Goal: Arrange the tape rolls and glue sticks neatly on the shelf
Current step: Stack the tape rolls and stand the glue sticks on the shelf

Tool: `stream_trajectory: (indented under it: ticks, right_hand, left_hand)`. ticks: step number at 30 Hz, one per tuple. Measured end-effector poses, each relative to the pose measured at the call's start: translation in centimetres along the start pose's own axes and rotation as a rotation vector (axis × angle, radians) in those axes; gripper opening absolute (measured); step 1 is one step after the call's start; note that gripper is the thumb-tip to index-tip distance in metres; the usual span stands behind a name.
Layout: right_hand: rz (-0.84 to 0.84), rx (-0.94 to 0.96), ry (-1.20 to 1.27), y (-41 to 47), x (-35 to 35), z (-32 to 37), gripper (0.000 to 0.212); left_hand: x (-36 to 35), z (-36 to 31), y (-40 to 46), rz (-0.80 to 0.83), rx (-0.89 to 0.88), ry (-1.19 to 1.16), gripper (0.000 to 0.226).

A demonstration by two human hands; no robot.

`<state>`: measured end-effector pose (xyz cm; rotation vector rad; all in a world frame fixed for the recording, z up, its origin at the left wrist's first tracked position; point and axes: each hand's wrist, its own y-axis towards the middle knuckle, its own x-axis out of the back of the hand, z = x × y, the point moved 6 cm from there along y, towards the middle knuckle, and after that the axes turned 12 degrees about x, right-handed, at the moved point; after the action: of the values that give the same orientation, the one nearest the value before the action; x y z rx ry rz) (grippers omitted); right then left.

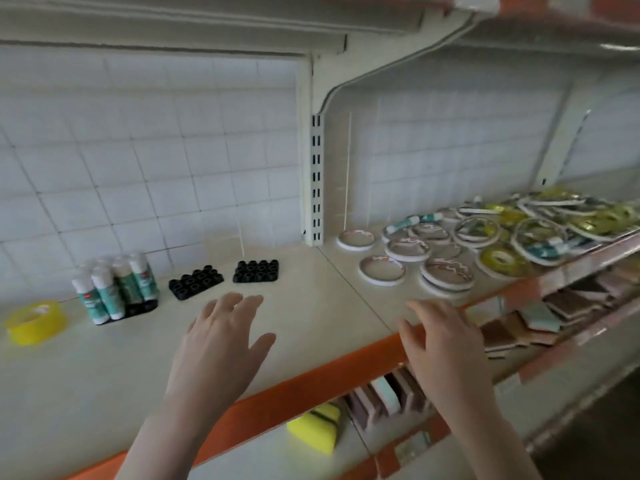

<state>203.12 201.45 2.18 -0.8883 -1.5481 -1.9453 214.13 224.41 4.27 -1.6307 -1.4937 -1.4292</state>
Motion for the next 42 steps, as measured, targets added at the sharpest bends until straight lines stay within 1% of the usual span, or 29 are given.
stream_trajectory:
  ticks: [5,10,14,19,22,25,27,30,33,35,37,40,42]
  right_hand:
    - [-0.066,-0.044,-0.007,2.2,-0.3,-5.9,0.029]
    - [-0.080,-0.063,0.000,4.7,-1.8,-11.2,0.026]
    - [-0.124,-0.128,-0.001,6.2,-2.1,-16.0,0.023]
    - [-0.127,-0.124,0.040,8.2,-2.5,-20.7,0.024]
    - [-0.117,-0.106,0.079,9.5,-3.0,-23.6,0.021]
    - [-0.086,-0.026,0.135,11.2,-3.4,-26.3,0.019]
    - [-0.081,0.043,0.163,12.0,-3.5,-28.1,0.017]
    - [-0.066,0.152,0.187,13.1,-4.0,-30.1,0.017]
    - [-0.035,0.297,0.156,13.8,-4.7,-30.8,0.023]
    - [-0.007,0.384,0.158,14.3,-5.2,-30.9,0.029]
    - [0.034,0.443,0.163,14.7,-5.8,-30.9,0.035]
    - [0.092,0.514,0.134,15.2,-6.7,-30.7,0.045]
    - [0.116,0.557,0.119,15.3,-7.0,-30.5,0.048]
  left_hand:
    - [-2.9,-6.6,3.3,0.014,-0.074,-0.012,0.056]
    - [-6.3,-11.1,6.4,0.025,-0.101,-0.052,0.054]
    - [-8.2,-14.9,9.0,0.013,-0.139,-0.046,0.051]
    - [-9.8,-18.9,10.8,-0.011,-0.147,-0.022,0.048]
    - [-11.1,-20.9,11.6,-0.027,-0.099,-0.009,0.044]
    - [-12.4,-22.9,12.0,-0.067,-0.052,-0.005,0.041]
    - [-13.6,-24.3,12.2,-0.054,0.028,-0.024,0.042]
    - [-14.8,-26.6,12.4,-0.060,0.076,-0.028,0.042]
    - [-15.9,-27.6,12.6,-0.021,0.117,-0.005,0.040]
    - [-16.4,-27.9,12.9,-0.027,0.121,0.006,0.037]
    - [-16.8,-28.0,13.2,-0.012,0.132,0.037,0.034]
    - [-17.1,-27.9,13.6,-0.026,0.144,0.045,0.022]
    - [-17.2,-27.9,13.6,-0.029,0.135,0.073,0.020]
